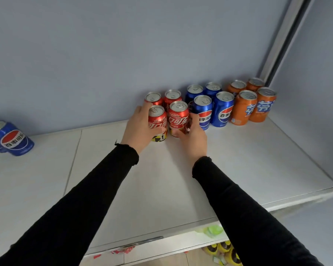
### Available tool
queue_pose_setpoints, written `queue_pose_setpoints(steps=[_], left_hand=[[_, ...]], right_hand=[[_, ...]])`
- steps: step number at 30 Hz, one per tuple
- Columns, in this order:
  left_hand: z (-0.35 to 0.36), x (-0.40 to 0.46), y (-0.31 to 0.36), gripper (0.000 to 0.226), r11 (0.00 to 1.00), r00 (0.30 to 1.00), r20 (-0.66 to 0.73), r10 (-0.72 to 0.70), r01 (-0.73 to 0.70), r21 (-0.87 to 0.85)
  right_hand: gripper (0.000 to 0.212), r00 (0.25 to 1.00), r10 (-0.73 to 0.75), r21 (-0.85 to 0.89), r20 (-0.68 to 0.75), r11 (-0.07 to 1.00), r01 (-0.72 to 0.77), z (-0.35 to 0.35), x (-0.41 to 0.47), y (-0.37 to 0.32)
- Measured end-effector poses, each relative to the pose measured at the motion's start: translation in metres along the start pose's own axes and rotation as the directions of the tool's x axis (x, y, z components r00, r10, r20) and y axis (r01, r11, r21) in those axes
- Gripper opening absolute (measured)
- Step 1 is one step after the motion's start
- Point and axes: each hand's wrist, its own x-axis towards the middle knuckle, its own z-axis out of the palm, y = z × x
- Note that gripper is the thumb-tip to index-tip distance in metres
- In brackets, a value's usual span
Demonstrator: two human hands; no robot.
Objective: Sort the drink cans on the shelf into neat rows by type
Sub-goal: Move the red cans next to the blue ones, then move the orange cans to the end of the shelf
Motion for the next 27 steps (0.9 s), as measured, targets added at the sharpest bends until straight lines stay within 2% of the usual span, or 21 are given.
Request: queue_pose_setpoints(steps=[10, 14, 17, 19, 23, 27], left_hand=[[0.006, 0.004, -0.003, 0.091, 0.998, 0.999, -0.012, -0.044, 0.044, 0.045], [-0.002, -0.013, -0.002, 0.094, 0.999, 0.998, -0.028, -0.054, 0.054, 0.007], [-0.018, -0.043, -0.012, 0.079, 0.985, 0.998, -0.036, -0.051, 0.056, 0.161], [-0.033, -0.071, -0.024, 0.064, 0.962, 0.999, -0.031, -0.030, 0.037, 0.269], [-0.072, -0.133, -0.053, 0.047, 0.933, 0.997, -0.045, -0.056, 0.068, 0.354], [-0.124, -0.194, -0.094, 0.049, 0.901, 0.985, -0.110, -0.131, 0.165, 0.401]], right_hand=[[0.075, 0.999, -0.003, -0.123, 0.042, 0.992, 0.008, -0.003, 0.006, -0.003], [0.070, 0.999, -0.032, -0.276, 0.031, 0.960, 0.039, -0.016, -0.017, -0.013], [0.057, 0.993, -0.120, -0.474, 0.009, 0.874, 0.110, -0.022, -0.045, -0.027], [0.051, 0.977, -0.208, -0.531, 0.053, 0.822, 0.203, -0.015, -0.062, -0.038], [0.041, 0.908, -0.363, -0.495, 0.209, 0.762, 0.419, 0.022, -0.089, -0.066], [0.037, 0.837, -0.433, -0.437, 0.334, 0.716, 0.545, 0.082, -0.123, -0.095]])
